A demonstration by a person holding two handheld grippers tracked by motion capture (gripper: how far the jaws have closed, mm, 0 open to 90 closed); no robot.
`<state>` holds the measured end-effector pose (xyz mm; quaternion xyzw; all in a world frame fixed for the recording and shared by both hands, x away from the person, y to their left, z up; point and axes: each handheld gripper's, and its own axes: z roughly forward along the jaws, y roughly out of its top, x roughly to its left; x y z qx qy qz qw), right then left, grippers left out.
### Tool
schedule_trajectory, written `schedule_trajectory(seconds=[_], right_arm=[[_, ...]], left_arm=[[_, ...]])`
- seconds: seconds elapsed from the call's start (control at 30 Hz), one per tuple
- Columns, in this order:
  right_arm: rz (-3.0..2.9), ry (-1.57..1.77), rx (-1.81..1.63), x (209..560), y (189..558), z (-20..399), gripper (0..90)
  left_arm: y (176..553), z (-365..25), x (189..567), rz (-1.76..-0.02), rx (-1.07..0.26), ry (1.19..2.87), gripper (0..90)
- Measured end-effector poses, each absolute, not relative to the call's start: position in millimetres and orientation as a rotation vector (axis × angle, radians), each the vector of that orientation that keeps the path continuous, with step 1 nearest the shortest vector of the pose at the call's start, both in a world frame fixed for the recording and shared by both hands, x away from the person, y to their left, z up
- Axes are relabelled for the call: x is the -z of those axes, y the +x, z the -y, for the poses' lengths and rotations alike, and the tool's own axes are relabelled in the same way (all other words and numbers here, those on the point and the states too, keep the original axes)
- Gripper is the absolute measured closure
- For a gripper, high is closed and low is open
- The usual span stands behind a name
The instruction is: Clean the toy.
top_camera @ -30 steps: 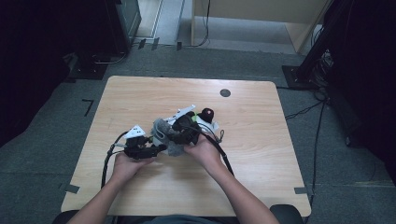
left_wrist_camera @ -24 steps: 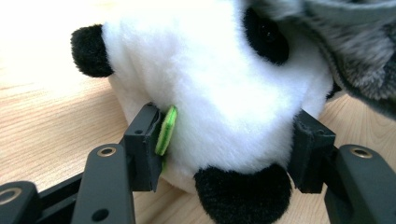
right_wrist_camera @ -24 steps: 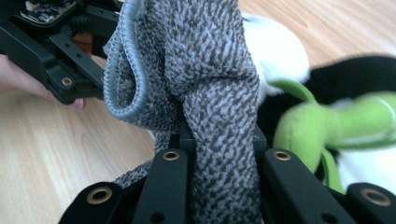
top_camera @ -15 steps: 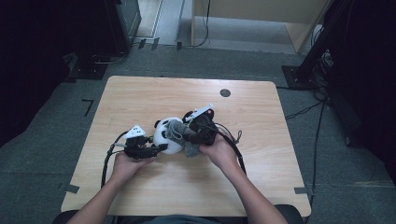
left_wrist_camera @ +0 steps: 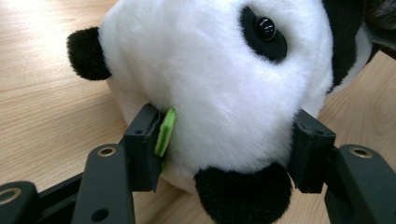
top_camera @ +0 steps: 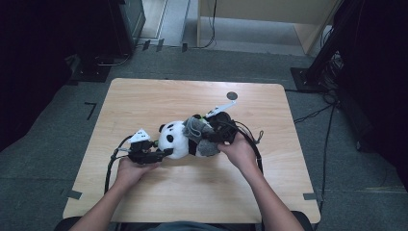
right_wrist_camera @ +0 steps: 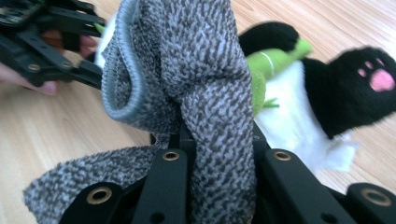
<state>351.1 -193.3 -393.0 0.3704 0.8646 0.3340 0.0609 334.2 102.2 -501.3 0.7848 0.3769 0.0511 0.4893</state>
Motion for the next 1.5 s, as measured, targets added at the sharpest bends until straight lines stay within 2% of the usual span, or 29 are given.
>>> schedule_trajectory(seconds=[0.17, 0.33, 0.6, 1.13, 1.3, 1.5], right_arm=[[-2.625, 1.121, -1.133, 379, 348, 185, 78.9], [-2.658, 1.043, -1.182, 377, 345, 155, 78.9], [-2.725, 0.982, -0.965, 405, 348, 105, 78.7], [-2.689, 1.053, -0.892, 398, 347, 166, 79.3], [-2.643, 1.135, -0.933, 393, 351, 193, 78.9], [-2.621, 1.158, -1.070, 380, 354, 204, 79.2]], left_arm=[[334, -102, 500, -0.925, -0.123, 1.913, 38.8], [334, -101, 500, -0.926, -0.125, 1.913, 38.8], [335, -103, 502, -0.922, -0.122, 1.924, 38.7], [336, -103, 501, -0.912, -0.113, 1.922, 38.9], [336, -103, 501, -0.911, -0.114, 1.921, 38.8], [336, -104, 501, -0.914, -0.113, 1.919, 38.6]])
